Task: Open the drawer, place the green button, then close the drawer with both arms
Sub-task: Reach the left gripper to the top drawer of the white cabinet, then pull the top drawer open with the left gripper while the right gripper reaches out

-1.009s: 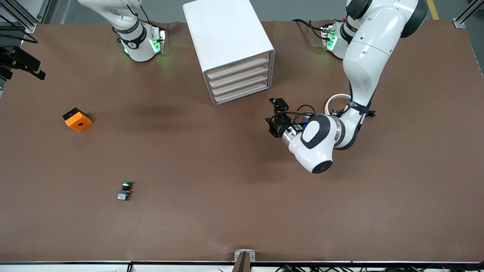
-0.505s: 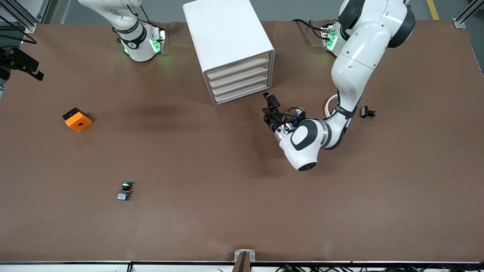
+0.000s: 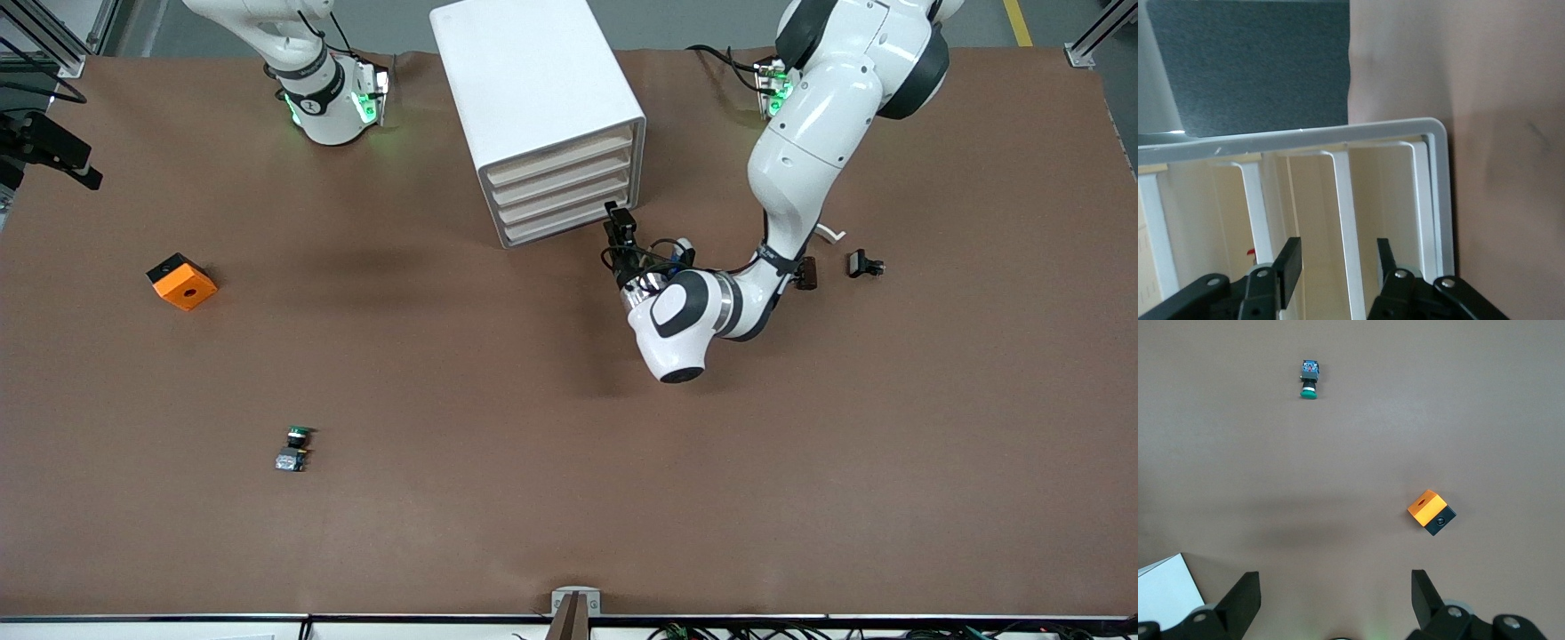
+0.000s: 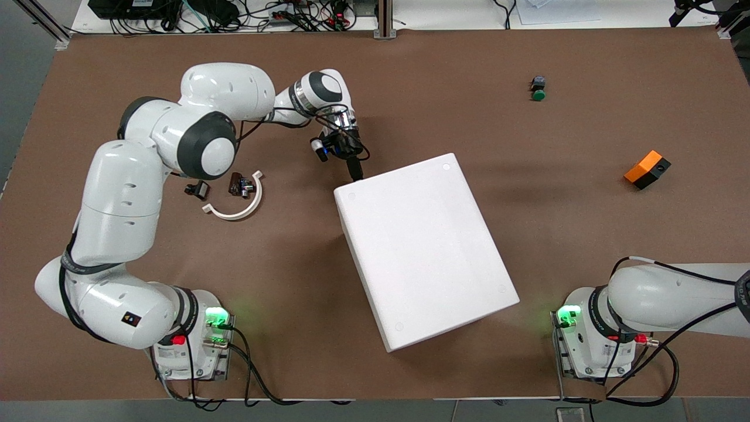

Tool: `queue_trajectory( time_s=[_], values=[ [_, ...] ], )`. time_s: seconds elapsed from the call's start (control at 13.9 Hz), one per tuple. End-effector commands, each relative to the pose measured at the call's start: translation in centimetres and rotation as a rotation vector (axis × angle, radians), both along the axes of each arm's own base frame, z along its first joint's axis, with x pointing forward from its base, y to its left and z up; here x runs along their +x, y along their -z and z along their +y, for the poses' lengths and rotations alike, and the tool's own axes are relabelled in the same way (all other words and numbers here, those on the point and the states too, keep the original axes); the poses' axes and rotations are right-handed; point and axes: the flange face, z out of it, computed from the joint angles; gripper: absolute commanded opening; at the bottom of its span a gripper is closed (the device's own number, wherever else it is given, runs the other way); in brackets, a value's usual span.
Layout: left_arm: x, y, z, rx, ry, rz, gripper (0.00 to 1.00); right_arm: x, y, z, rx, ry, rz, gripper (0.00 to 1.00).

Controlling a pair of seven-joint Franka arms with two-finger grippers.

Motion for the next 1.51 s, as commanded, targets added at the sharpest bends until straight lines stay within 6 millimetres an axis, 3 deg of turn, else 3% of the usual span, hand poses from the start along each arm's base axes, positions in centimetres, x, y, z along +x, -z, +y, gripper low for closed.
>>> queue_trajectory(
  time_s=[0.0, 0.14, 0.43, 0.65, 0.72, 0.87, 1.08, 1.3, 1.44],
  values=[
    [-1.8, 0.6, -0.6, 0.008, 0.017, 0.059, 0.53, -0.7, -0.7, 0.1, -0.012, 0.006, -0.014, 1.0],
    [-2.9, 1.2, -0.4, 0.016, 0.033, 0.086, 0.53, -0.6, -1.1, -0.1, -0.01, 0.009, -0.019, 1.0],
    [-6.3, 2.1, -1.8, 0.036, 0.105, 0.124, 0.5, 0.1, -1.4, -0.2, -0.013, 0.007, -0.025, 1.0],
    [-7.3, 3.4, -1.9, 0.055, 0.121, 0.143, 0.34, 1.5, 0.7, -0.7, -0.01, 0.013, 0.018, 1.0],
    [-7.3, 3.7, -1.8, 0.058, 0.119, 0.148, 0.28, 1.7, 0.9, -0.9, -0.01, 0.013, 0.018, 1.0],
    [-7.2, 3.7, -1.7, 0.056, 0.119, 0.145, 0.14, 3.7, 3.2, -1.0, -0.016, -0.001, 0.053, 1.0],
    [-5.5, 3.6, -0.7, 0.042, 0.075, 0.146, 0.14, 4.4, 2.8, -1.2, -0.064, -0.045, 0.03, 1.0],
    [-4.9, 3.8, -0.1, 0.042, 0.059, 0.149, 0.14, 7.5, 8.4, -2.3, -0.057, -0.032, 0.116, 1.0],
    [-3.6, 3.8, 1.2, 0.041, 0.03, 0.145, 0.14, 8.9, 8.5, -3.8, -0.07, -0.026, 0.073, 1.0]
  ],
)
